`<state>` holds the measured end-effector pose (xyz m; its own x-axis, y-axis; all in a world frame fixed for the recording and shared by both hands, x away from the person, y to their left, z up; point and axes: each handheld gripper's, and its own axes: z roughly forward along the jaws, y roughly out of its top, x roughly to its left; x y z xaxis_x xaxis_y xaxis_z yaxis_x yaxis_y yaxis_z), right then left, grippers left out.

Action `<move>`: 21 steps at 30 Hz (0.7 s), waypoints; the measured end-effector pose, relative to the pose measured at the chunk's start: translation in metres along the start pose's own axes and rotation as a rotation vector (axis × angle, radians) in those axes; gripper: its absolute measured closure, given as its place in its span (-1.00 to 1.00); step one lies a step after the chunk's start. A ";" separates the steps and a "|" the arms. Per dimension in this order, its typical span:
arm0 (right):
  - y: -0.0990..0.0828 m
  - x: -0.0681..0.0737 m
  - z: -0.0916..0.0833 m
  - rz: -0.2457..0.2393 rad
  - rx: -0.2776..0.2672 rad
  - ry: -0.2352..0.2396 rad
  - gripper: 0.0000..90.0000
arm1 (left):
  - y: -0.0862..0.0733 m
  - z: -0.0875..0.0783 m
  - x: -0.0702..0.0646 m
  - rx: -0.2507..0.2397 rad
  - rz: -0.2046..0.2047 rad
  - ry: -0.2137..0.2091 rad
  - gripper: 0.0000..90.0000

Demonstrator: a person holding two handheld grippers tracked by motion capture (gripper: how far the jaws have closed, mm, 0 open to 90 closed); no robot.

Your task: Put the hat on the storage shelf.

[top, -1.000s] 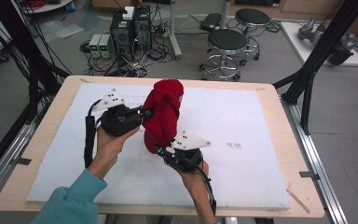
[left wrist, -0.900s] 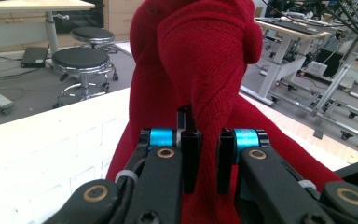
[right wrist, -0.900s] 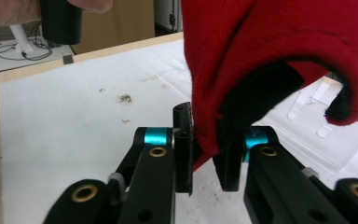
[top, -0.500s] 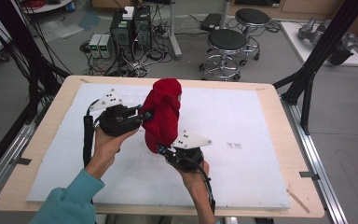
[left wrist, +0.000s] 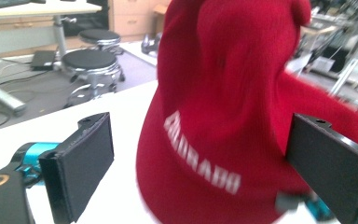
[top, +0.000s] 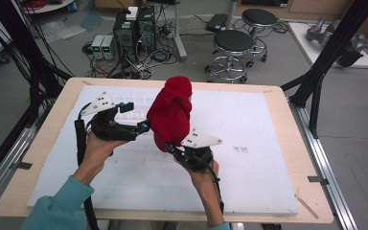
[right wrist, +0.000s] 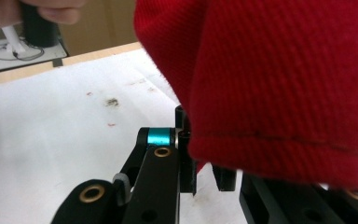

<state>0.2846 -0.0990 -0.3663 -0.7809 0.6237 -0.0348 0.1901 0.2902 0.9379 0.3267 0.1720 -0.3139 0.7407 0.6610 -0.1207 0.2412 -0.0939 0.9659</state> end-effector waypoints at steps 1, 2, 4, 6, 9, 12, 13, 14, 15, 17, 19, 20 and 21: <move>0.002 -0.002 0.001 -0.003 0.008 0.004 0.84 | -0.003 -0.005 0.003 0.010 0.011 0.012 -0.82; 0.005 -0.004 0.002 0.004 0.005 0.004 0.84 | -0.006 -0.007 0.005 0.019 0.018 0.019 -0.82; 0.009 -0.007 0.002 0.000 -0.003 -0.001 0.84 | -0.012 -0.015 0.011 0.032 0.014 0.024 -0.81; 0.014 -0.011 0.002 -0.011 -0.012 -0.009 0.84 | -0.019 -0.023 0.017 0.033 0.010 0.024 -0.81; 0.022 -0.020 0.001 -0.017 -0.011 -0.029 0.84 | -0.031 -0.036 0.024 0.040 0.011 0.028 -0.81; 0.028 -0.031 0.000 -0.019 -0.011 -0.051 0.84 | -0.043 -0.047 0.033 0.048 0.016 0.046 -0.81; 0.031 -0.036 0.001 -0.020 -0.003 -0.059 0.84 | -0.048 -0.051 0.036 0.051 0.017 0.054 -0.81; 0.031 -0.036 0.001 -0.020 -0.003 -0.059 0.84 | -0.053 -0.056 0.040 0.053 0.020 0.061 -0.81; 0.032 -0.039 0.001 -0.019 -0.002 -0.065 0.84 | -0.061 -0.062 0.045 0.046 0.015 0.071 -0.81; 0.036 -0.049 0.004 -0.022 0.001 -0.081 0.84 | -0.068 -0.067 0.049 0.046 0.003 0.080 -0.81; 0.036 -0.052 0.004 -0.020 0.004 -0.086 0.84 | -0.080 -0.075 0.054 0.048 0.009 0.089 -0.80; 0.038 -0.057 0.006 -0.018 0.012 -0.090 0.84 | -0.084 -0.077 0.056 0.052 0.013 0.092 -0.80; 0.038 -0.059 0.007 -0.016 0.020 -0.095 0.84 | -0.091 -0.080 0.057 0.062 0.017 0.098 -0.80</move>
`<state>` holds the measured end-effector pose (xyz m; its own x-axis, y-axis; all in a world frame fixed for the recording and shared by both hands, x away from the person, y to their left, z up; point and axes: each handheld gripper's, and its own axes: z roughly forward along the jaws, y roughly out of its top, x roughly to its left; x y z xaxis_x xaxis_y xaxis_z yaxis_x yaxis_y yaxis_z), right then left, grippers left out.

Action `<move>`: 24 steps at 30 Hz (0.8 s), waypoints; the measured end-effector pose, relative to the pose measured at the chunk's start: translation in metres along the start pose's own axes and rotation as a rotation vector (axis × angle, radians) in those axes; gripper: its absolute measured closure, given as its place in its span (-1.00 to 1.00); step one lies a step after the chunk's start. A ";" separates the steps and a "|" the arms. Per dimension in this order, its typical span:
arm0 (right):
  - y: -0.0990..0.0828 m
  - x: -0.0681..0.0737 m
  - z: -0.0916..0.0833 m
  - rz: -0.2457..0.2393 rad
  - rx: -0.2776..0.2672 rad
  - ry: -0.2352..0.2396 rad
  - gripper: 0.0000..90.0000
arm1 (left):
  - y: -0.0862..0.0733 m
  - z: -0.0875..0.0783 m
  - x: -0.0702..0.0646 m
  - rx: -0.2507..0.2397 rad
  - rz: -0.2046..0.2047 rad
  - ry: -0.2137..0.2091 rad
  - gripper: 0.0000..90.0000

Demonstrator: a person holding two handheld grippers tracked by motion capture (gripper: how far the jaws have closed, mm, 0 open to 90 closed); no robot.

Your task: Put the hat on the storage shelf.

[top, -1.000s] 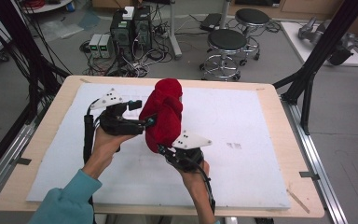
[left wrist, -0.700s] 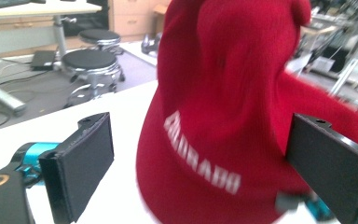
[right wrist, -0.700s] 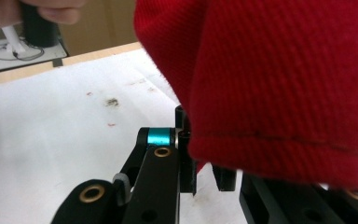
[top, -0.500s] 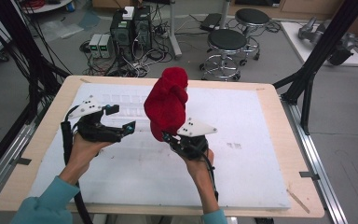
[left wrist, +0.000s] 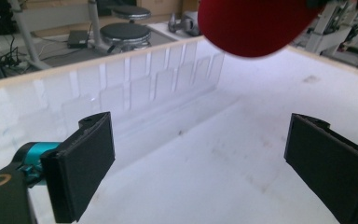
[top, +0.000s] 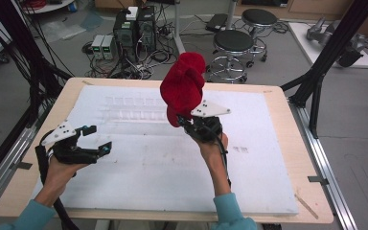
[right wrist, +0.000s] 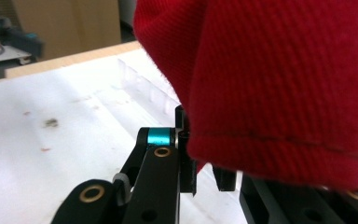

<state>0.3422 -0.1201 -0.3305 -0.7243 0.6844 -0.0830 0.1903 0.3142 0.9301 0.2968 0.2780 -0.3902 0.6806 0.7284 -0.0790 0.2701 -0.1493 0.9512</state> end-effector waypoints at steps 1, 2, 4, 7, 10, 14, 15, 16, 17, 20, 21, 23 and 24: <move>0.001 -0.004 0.002 0.005 0.009 -0.004 0.84 | -0.004 -0.001 0.001 0.001 0.000 0.002 -0.80; 0.002 -0.011 0.004 0.006 0.021 -0.009 0.84 | -0.009 -0.003 0.003 0.002 -0.008 0.003 -0.80; 0.002 -0.014 0.006 0.010 0.022 -0.007 0.84 | -0.016 -0.006 0.005 -0.002 -0.013 0.005 -0.80; 0.004 -0.023 0.011 0.012 0.044 0.003 0.84 | -0.022 -0.009 0.007 0.009 -0.009 0.004 -0.80; 0.007 -0.030 0.015 0.004 0.063 0.010 0.84 | -0.025 -0.012 0.008 0.006 -0.003 0.006 -0.79; 0.010 -0.037 0.027 -0.011 0.107 0.019 0.84 | -0.031 -0.013 0.009 0.009 -0.004 0.005 -0.78; 0.010 -0.037 0.027 -0.011 0.107 0.019 0.84 | -0.033 -0.014 0.009 0.010 -0.006 0.007 -0.78; 0.009 -0.040 0.030 -0.006 0.118 0.018 0.84 | -0.034 -0.016 0.010 0.008 -0.007 0.005 -0.78; 0.009 -0.040 0.030 -0.006 0.118 0.018 0.84 | -0.036 -0.017 0.010 0.004 -0.010 0.001 -0.78; 0.009 -0.046 0.033 0.000 0.122 0.019 0.84 | -0.039 -0.019 0.012 -0.005 -0.015 -0.005 -0.78; 0.009 -0.046 0.033 0.000 0.122 0.019 0.84 | -0.039 -0.019 0.012 -0.005 -0.015 -0.005 -0.78; 0.007 -0.049 0.034 0.009 0.130 0.016 0.84 | -0.041 -0.020 0.012 -0.011 -0.014 -0.005 -0.78; 0.006 -0.050 0.034 0.015 0.132 0.020 0.83 | -0.042 -0.020 0.012 -0.020 -0.013 -0.007 -0.78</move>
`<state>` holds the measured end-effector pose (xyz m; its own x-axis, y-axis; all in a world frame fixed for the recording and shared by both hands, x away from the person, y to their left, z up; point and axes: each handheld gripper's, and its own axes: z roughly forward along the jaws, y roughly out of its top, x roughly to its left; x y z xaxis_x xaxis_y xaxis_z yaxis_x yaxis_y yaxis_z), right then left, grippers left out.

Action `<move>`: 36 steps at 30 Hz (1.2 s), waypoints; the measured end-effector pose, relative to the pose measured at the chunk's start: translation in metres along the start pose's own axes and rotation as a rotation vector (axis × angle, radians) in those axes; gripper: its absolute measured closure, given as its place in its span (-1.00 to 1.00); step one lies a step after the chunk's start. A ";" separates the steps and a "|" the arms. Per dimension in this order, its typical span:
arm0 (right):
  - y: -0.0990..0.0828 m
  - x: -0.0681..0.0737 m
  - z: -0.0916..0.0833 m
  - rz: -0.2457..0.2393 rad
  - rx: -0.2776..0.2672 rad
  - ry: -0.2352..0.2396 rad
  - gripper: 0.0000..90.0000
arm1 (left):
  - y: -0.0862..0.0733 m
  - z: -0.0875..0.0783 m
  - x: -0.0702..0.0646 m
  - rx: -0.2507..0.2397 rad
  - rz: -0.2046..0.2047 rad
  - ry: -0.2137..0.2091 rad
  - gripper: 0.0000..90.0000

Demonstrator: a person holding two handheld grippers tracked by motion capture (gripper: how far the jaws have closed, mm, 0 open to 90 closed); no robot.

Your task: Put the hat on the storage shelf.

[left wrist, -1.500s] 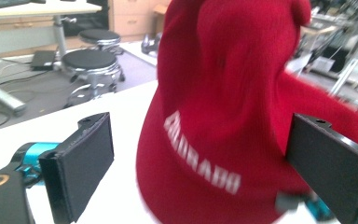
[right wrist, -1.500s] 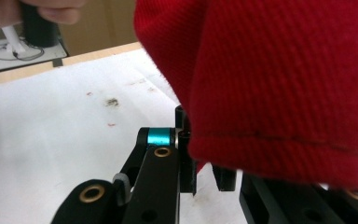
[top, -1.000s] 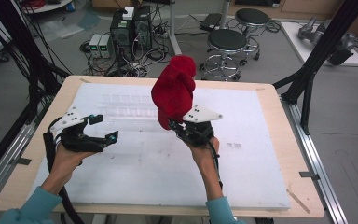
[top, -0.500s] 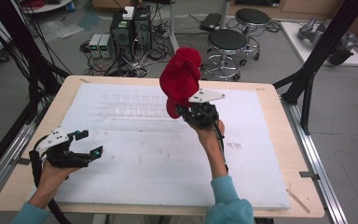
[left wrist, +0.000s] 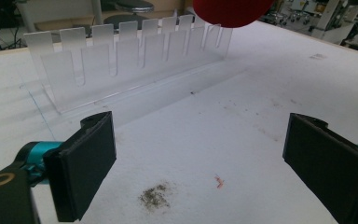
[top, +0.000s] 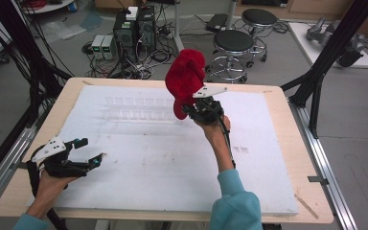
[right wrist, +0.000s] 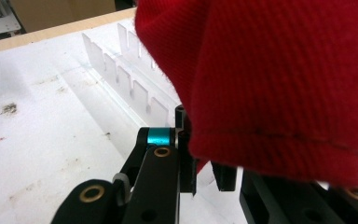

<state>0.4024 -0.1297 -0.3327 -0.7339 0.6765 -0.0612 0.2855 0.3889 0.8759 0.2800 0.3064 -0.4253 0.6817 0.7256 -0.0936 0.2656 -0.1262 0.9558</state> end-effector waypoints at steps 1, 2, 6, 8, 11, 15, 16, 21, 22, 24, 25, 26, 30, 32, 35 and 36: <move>-0.001 -0.001 0.000 0.005 0.002 0.001 0.83 | -0.001 0.000 0.000 -0.006 0.003 0.002 -0.78; -0.001 -0.003 0.002 0.012 0.002 0.005 0.84 | -0.003 0.000 0.001 -0.010 0.002 0.005 -0.78; -0.002 -0.003 0.008 0.018 0.012 0.006 0.83 | -0.006 -0.001 0.002 -0.037 0.004 0.026 -0.78; -0.004 -0.004 0.012 0.019 0.022 0.009 0.83 | -0.008 -0.002 0.002 -0.048 0.006 0.038 -0.78; -0.005 -0.005 0.016 0.021 0.032 0.010 0.83 | -0.010 -0.003 0.002 -0.069 0.011 0.047 -0.78; -0.006 -0.005 0.023 0.027 0.038 0.012 0.83 | -0.014 -0.003 0.002 -0.080 0.008 0.052 -0.78; -0.008 -0.006 0.025 0.028 0.046 0.016 0.83 | -0.015 -0.003 0.003 -0.083 0.008 0.050 -0.78; -0.011 -0.008 0.030 0.042 0.053 0.030 0.83 | -0.024 -0.002 0.004 -0.060 -0.005 0.048 -0.78; -0.011 -0.009 0.030 0.040 0.052 0.035 0.83 | -0.024 -0.001 0.005 -0.060 -0.013 0.050 -0.78; -0.012 -0.009 0.030 0.040 0.053 0.036 0.83 | -0.024 -0.002 0.005 -0.068 -0.013 0.050 -0.78; -0.012 -0.009 0.030 0.040 0.053 0.036 0.83 | -0.024 -0.002 0.005 -0.069 -0.016 0.052 -0.78; -0.012 -0.009 0.030 0.043 0.053 0.038 0.83 | -0.024 -0.002 0.005 -0.070 -0.014 0.053 -0.78; -0.012 -0.008 0.031 0.036 0.056 0.041 0.81 | -0.025 -0.002 0.005 -0.074 -0.017 0.058 -0.78; -0.011 -0.007 0.031 0.031 0.060 0.032 0.76 | -0.025 -0.003 0.005 -0.079 -0.015 0.059 -0.78; -0.011 -0.006 0.029 0.021 0.056 0.015 0.22 | -0.025 -0.003 0.005 -0.080 -0.014 0.062 -0.78; -0.011 -0.006 0.027 0.032 0.054 0.013 0.12 | -0.025 -0.003 0.005 -0.082 -0.020 0.064 -0.78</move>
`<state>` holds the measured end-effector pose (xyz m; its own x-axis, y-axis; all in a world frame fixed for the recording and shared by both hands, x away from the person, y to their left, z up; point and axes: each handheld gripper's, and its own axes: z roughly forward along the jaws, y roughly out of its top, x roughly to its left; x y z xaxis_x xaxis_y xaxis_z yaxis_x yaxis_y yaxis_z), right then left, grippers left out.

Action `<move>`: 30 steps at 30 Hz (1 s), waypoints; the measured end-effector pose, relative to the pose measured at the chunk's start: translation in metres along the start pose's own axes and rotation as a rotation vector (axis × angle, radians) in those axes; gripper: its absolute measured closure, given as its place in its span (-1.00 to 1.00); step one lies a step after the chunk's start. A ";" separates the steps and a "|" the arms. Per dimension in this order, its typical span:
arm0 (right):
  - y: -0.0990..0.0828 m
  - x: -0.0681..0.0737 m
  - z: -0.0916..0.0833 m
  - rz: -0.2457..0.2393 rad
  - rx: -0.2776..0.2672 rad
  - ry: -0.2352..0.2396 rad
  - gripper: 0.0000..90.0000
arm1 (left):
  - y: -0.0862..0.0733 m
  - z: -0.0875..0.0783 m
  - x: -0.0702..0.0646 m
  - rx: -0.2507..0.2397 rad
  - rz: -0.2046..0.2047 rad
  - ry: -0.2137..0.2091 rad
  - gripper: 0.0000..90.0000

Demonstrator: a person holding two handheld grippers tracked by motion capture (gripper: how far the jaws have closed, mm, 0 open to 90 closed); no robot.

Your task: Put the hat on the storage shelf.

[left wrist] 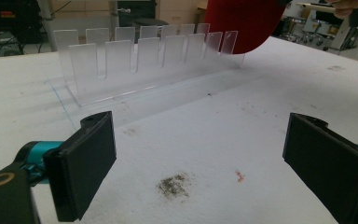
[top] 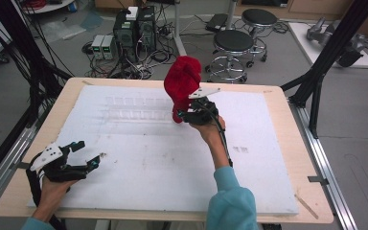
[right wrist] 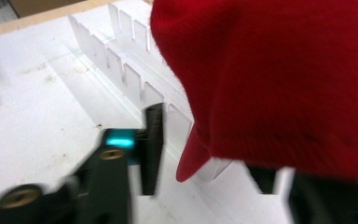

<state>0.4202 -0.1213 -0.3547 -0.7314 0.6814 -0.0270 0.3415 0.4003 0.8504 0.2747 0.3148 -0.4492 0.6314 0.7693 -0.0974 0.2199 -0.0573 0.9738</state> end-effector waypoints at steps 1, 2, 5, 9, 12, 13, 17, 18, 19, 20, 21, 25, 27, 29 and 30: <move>0.000 0.001 -0.003 0.009 0.002 -0.010 0.00 | 0.000 0.000 0.000 0.001 -0.001 0.002 -0.78; 0.000 0.002 -0.006 0.015 0.003 -0.018 -0.06 | 0.000 0.000 0.001 -0.001 -0.004 0.003 -0.78; -0.007 0.008 -0.024 0.013 -0.013 -0.040 -0.28 | 0.000 -0.001 0.001 -0.007 -0.014 0.007 -0.78; -0.024 0.018 -0.063 0.003 -0.054 -0.053 -0.40 | -0.001 -0.003 0.001 -0.033 -0.015 0.006 -0.78; -0.041 0.025 -0.096 0.029 -0.108 -0.084 -0.58 | -0.001 -0.004 0.001 -0.042 -0.014 0.006 -0.78; -0.048 0.027 -0.107 0.036 -0.137 -0.092 -0.63 | -0.001 -0.004 0.001 -0.042 -0.011 0.005 -0.78; -0.080 0.038 -0.138 0.042 -0.248 -0.124 -0.76 | -0.002 -0.005 0.000 -0.055 0.000 0.013 -0.78; -0.091 0.041 -0.142 0.029 -0.274 -0.127 -0.76 | -0.002 -0.005 -0.001 -0.056 0.005 0.014 -0.78; -0.101 0.043 -0.145 0.027 -0.289 -0.135 -0.76 | -0.002 -0.005 -0.001 -0.051 0.012 0.014 -0.78; -0.112 0.045 -0.146 0.029 -0.306 -0.140 -0.76 | -0.002 -0.005 -0.001 -0.050 0.013 0.015 -0.78; -0.119 0.045 -0.147 0.035 -0.315 -0.143 -0.76 | -0.002 -0.005 -0.002 -0.050 0.014 0.017 -0.78; -0.149 0.047 -0.148 0.082 -0.377 -0.170 -0.76 | -0.002 -0.005 -0.001 -0.053 0.011 0.017 -0.78; -0.156 0.048 -0.149 0.079 -0.395 -0.184 -0.76 | -0.002 -0.005 -0.001 -0.052 0.011 0.018 -0.78; -0.160 0.048 -0.151 0.075 -0.409 -0.199 -0.76 | -0.002 -0.005 -0.002 -0.052 0.015 0.018 -0.78; -0.162 0.048 -0.151 0.073 -0.411 -0.205 -0.76 | -0.002 -0.005 -0.002 -0.051 0.022 0.017 -0.78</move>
<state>0.2406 -0.2455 -0.4141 -0.5686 0.8221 -0.0274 0.0952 0.0988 0.9905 0.2693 0.3169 -0.4499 0.6225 0.7792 -0.0730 0.1682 -0.0421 0.9848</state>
